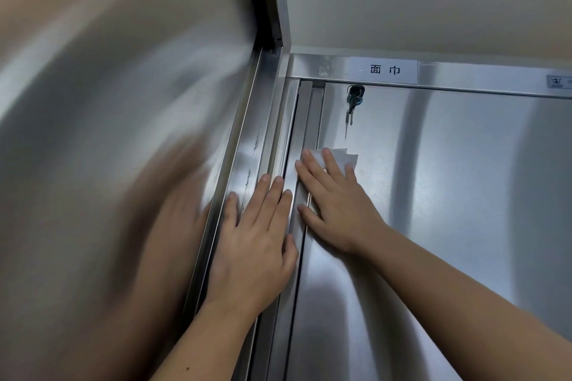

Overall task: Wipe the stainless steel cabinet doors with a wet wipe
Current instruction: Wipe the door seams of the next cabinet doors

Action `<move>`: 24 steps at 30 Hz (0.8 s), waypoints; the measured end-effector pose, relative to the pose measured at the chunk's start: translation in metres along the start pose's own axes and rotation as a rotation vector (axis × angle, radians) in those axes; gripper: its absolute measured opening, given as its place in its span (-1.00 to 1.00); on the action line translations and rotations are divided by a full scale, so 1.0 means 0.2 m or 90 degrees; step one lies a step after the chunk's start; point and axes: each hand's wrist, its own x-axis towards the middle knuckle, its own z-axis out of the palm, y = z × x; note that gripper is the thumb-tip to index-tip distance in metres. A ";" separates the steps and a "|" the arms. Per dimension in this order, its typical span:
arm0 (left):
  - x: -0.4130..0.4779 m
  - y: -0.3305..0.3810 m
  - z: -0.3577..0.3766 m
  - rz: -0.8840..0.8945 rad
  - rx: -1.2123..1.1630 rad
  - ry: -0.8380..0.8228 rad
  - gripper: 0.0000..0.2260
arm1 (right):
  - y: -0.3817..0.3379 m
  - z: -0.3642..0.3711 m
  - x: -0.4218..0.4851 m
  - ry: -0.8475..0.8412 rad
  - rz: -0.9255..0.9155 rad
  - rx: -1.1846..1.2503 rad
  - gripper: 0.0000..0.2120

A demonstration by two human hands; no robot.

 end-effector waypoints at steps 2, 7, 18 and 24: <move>0.00 0.00 0.00 0.000 0.003 -0.003 -0.51 | 0.01 -0.02 0.03 0.014 0.009 0.006 -0.39; 0.00 0.00 0.00 -0.002 0.005 -0.006 -0.51 | 0.01 -0.01 0.01 0.025 0.036 -0.005 -0.41; 0.00 0.00 0.01 -0.002 0.023 -0.019 -0.49 | 0.02 -0.03 0.03 0.026 0.035 0.029 -0.37; -0.01 0.00 0.01 -0.002 0.025 -0.015 -0.49 | 0.04 -0.08 0.19 0.051 0.077 0.017 -0.41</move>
